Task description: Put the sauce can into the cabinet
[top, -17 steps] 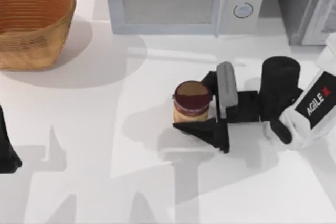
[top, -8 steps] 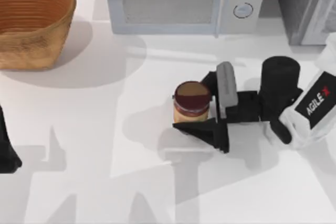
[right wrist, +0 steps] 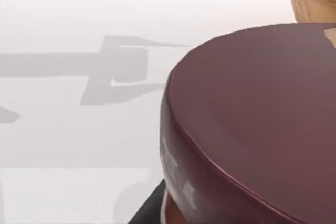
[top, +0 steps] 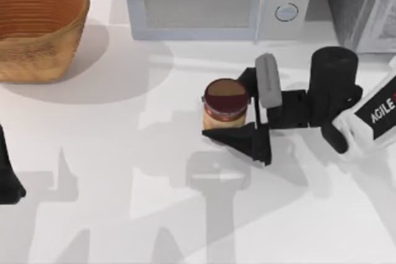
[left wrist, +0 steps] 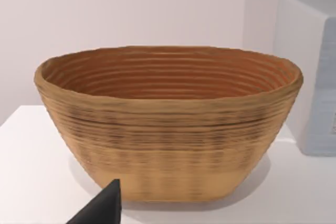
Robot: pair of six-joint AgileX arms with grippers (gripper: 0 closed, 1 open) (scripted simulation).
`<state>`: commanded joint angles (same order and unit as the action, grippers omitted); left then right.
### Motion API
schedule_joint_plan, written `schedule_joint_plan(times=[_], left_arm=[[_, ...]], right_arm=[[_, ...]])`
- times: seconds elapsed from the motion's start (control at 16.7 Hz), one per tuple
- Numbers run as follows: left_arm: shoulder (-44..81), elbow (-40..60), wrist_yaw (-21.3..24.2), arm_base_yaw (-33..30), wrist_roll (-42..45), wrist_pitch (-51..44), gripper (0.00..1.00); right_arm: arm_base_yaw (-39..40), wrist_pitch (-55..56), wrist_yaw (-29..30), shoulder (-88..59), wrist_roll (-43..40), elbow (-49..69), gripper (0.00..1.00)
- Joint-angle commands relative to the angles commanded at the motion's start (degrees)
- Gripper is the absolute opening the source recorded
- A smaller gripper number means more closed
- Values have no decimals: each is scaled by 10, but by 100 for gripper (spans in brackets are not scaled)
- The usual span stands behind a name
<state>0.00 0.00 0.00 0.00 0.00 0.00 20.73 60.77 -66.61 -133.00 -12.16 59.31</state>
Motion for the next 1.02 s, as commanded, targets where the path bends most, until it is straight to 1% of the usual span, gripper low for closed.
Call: schedule_joint_plan(times=[0.3,0.42,0.54,0.84,1.02], left_arm=[[0,0,0,0,0,0,100],[0,0,0,0,0,0,100],[0,0,0,0,0,0,100],[0,0,0,0,0,0,100],[0,0,0,0,0,0,100]], right_arm=[[-2,-163,-1,151,5,9,0],[-1,-204,-2,191,4,11,0],[0,-220,-2,206,4,12,0],[-1,-218,-2,205,5,11,0],[-5,-230,16,240,10,-7,0]])
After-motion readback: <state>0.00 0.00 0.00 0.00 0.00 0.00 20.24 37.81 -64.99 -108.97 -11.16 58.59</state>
